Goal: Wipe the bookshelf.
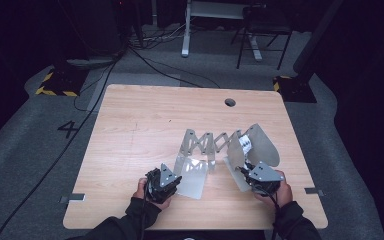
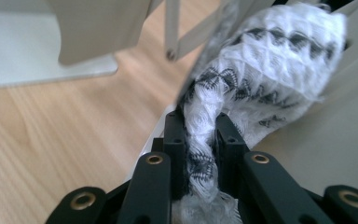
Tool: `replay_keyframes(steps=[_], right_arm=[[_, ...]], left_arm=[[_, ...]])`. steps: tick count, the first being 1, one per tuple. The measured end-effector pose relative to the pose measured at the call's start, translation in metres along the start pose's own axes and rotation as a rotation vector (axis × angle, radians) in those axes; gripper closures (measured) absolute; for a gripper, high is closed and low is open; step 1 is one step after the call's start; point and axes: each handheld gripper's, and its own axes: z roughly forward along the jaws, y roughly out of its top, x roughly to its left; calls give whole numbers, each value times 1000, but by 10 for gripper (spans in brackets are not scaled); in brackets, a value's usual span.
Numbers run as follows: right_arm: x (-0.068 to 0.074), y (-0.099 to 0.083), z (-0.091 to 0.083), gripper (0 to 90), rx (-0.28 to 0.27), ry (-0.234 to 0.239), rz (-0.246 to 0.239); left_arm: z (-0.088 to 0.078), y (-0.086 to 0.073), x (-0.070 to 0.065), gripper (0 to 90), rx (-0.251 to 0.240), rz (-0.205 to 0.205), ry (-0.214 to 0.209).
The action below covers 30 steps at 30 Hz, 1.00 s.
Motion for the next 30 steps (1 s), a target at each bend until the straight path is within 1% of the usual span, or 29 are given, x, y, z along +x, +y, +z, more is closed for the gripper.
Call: replay_keyframes(steps=[2,5,7,9,12,13,15,16,17,18,20,21,22,23,24,28,30], right_arm=[[4,-4,6,784,35,20,-4],[8,-7,13,784,87,29,-17],[8,-10,17,786,134,26,-16],[5,-12,20,787,182,6,-4],[2,-14,18,788,217,-16,10],[2,-14,18,788,217,-16,10],[-1,-17,14,789,242,-43,24],[-2,-18,12,789,247,-54,19],[-2,-18,12,789,247,-54,19],[-2,-18,9,790,249,-94,3],[-2,-16,6,791,243,-128,-13],[-2,-16,6,791,243,-128,-13],[-4,-12,1,791,219,-162,-15],[-4,-12,1,791,219,-162,-15],[-4,-11,0,791,211,-178,-22],[-10,1,-16,792,132,-238,5],[-13,7,-22,792,99,-263,9]], left_arm=[[0,0,0,775,-1,-1,0],[0,0,0,775,-2,-1,-2],[0,0,0,775,-1,1,-2],[0,0,1,775,-1,0,-5],[0,0,1,776,-1,2,-5],[0,0,1,776,-1,2,-5],[0,0,2,777,-1,2,-4],[0,0,2,778,-1,1,-3],[0,0,2,779,-1,1,-3],[0,0,2,780,0,1,-1],[0,0,2,781,0,1,-1],[0,0,2,781,0,1,-1],[0,0,2,781,0,2,0],[0,0,2,781,0,2,0],[1,0,2,781,-1,0,0],[1,0,3,782,-1,1,-1],[1,0,2,782,0,1,-2]])
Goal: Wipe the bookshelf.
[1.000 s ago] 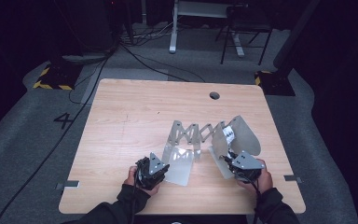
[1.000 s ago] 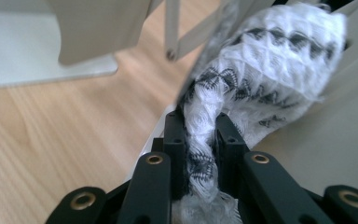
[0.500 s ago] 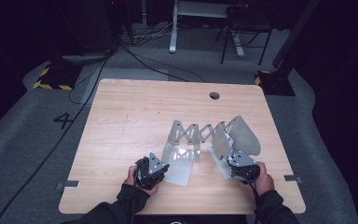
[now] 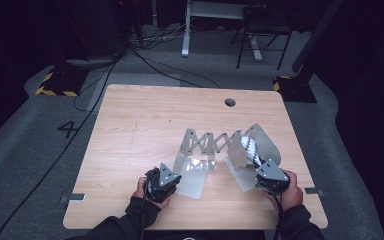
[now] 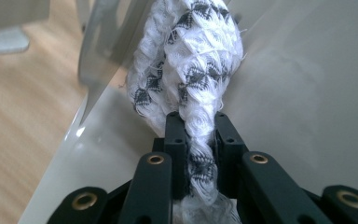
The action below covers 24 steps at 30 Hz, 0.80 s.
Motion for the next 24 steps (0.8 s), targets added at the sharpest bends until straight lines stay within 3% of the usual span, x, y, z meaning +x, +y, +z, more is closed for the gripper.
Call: replay_keyframes(steps=[7,14,18,24], right_arm=[[-13,23,-17,792,-99,-87,30],[-24,37,-31,791,-155,-142,46],[-30,41,-39,792,-176,-144,71],[-19,30,-30,791,-128,-114,42]], left_arm=[[0,0,0,782,-1,0,0],[0,0,0,783,-2,0,2],[0,0,0,783,-2,0,2],[0,0,0,783,-2,1,2]])
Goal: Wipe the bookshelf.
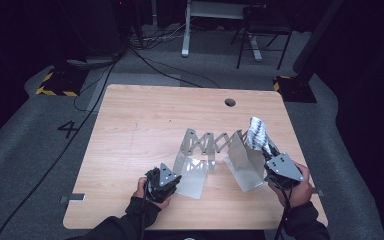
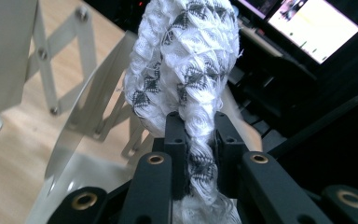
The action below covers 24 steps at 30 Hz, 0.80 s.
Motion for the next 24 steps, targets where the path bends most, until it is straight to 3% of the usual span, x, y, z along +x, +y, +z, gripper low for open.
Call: replay_keyframes(steps=[6,14,18,24], right_arm=[[14,-24,15,791,88,55,-29],[30,-43,35,791,179,121,-63],[32,-51,44,791,221,175,-34],[38,-62,54,791,301,239,-29]], left_arm=[[0,0,0,783,1,0,0],[0,0,0,783,0,-4,-6],[0,0,0,783,1,-2,-5],[0,0,0,783,0,-4,-7]])
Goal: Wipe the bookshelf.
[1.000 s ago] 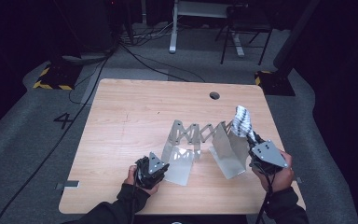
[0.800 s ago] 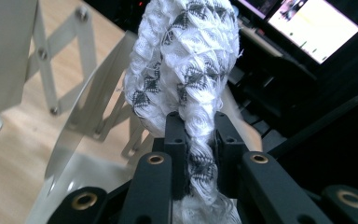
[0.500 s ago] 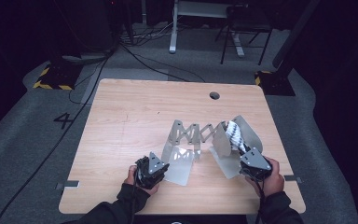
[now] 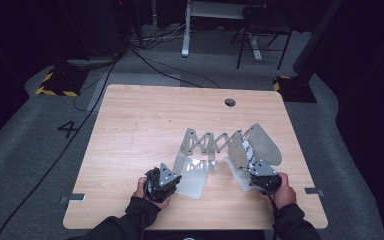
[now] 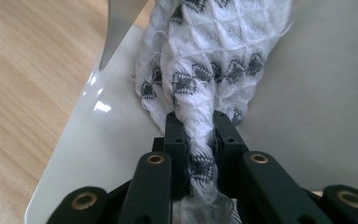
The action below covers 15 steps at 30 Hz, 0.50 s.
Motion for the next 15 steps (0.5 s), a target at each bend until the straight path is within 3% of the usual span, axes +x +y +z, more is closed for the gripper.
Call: replay_keyframes(steps=[7,15], right_arm=[[-1,-1,-6,791,-9,-17,3],[-13,2,-40,792,-134,-124,44]], left_arm=[[0,0,0,783,2,1,-1],[0,0,0,783,0,2,0]])
